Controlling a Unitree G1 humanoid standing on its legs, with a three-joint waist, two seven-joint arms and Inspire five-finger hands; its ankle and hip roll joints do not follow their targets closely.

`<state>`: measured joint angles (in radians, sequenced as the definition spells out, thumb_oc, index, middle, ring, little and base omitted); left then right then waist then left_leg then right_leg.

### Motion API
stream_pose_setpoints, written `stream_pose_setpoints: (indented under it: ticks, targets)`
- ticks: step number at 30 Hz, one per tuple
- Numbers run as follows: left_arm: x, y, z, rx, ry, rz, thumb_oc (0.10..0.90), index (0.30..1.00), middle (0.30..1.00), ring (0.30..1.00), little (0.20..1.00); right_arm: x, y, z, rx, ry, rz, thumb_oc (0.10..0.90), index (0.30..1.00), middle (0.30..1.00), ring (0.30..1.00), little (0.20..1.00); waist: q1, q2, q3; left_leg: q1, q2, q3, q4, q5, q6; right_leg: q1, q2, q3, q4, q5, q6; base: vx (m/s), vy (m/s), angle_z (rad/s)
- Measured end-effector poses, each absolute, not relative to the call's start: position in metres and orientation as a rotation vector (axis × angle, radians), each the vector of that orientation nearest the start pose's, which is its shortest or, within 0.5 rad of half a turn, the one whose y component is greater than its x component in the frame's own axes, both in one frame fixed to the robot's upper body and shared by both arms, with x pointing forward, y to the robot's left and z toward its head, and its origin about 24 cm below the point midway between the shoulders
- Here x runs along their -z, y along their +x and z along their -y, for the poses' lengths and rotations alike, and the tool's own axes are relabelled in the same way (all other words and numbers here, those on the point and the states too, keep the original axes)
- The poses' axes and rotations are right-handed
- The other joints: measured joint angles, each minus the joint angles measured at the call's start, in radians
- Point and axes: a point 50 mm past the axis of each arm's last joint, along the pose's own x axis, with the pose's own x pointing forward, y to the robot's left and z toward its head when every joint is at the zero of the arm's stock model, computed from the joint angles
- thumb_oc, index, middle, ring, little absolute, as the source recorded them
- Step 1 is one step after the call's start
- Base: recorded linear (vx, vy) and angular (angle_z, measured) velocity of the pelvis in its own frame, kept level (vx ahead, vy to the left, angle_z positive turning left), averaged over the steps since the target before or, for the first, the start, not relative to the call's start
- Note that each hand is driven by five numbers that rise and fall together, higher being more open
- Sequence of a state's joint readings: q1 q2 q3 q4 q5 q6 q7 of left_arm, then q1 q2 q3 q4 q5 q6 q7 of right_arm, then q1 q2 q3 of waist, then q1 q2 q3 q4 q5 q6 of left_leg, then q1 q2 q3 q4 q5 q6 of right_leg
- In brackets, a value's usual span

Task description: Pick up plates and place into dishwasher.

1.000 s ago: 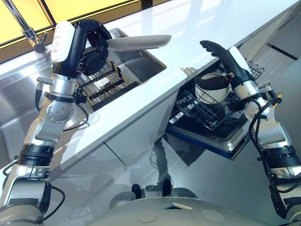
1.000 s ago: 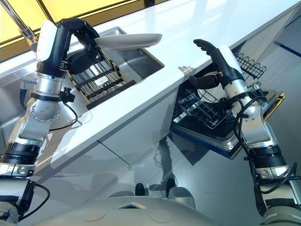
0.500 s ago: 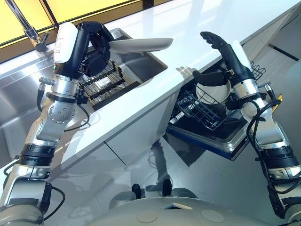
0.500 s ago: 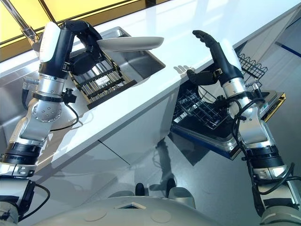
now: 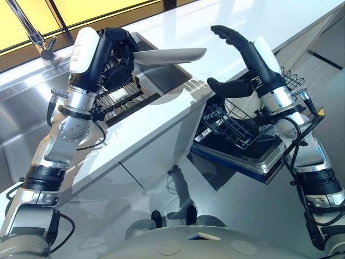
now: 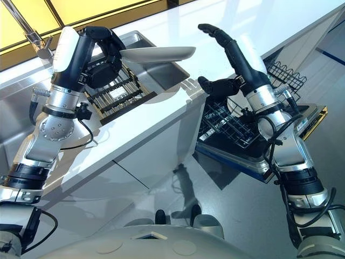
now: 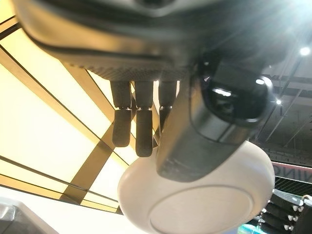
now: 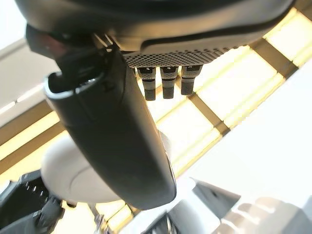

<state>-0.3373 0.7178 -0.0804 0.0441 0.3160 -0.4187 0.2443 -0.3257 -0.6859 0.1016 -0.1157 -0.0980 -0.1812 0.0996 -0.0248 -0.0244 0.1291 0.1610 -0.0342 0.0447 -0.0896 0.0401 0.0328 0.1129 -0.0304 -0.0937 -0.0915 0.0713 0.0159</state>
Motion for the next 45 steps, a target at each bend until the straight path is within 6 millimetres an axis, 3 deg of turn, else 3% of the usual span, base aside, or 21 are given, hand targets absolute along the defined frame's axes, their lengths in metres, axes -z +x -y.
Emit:
stream_pose_setpoints:
  ticks: [14, 21, 45]
  targets:
    - [-0.184, 0.287, -0.208, 0.041, 0.943, 0.766, 0.1, 0.3, 0.3, 0.3, 0.2, -0.178, 0.288, 0.177, -0.388, -0.79, 0.5, 0.8, 0.9, 0.9, 0.9, 0.9, 0.003, 0.0, 0.0, 0.0, 0.0, -0.007, 0.0, 0.001, 0.0, 0.003, 0.0, -0.004, 0.0, 0.0, 0.0, 0.0, 0.0, 0.0]
    - [-0.181, 0.287, -0.204, 0.048, 0.925, 0.762, 0.1, 0.3, 0.3, 0.3, 0.2, -0.187, 0.291, 0.177, -0.367, -0.793, 0.523, 0.8, 0.9, 0.9, 0.9, 0.9, 0.004, 0.0, 0.0, 0.001, 0.0, -0.009, 0.0, 0.001, 0.0, 0.005, 0.0, -0.005, 0.0, 0.0, 0.0, 0.0, 0.0, 0.0]
    - [-0.178, 0.288, -0.201, 0.089, 0.936, 0.742, 0.1, 0.3, 0.3, 0.3, 0.2, -0.188, 0.293, 0.178, -0.323, -0.812, 0.527, 0.8, 0.9, 0.9, 0.9, 0.9, 0.022, 0.0, 0.0, 0.002, -0.004, -0.028, 0.0, 0.003, 0.002, 0.014, -0.004, -0.007, 0.0, -0.004, 0.004, 0.0, 0.001, 0.02]
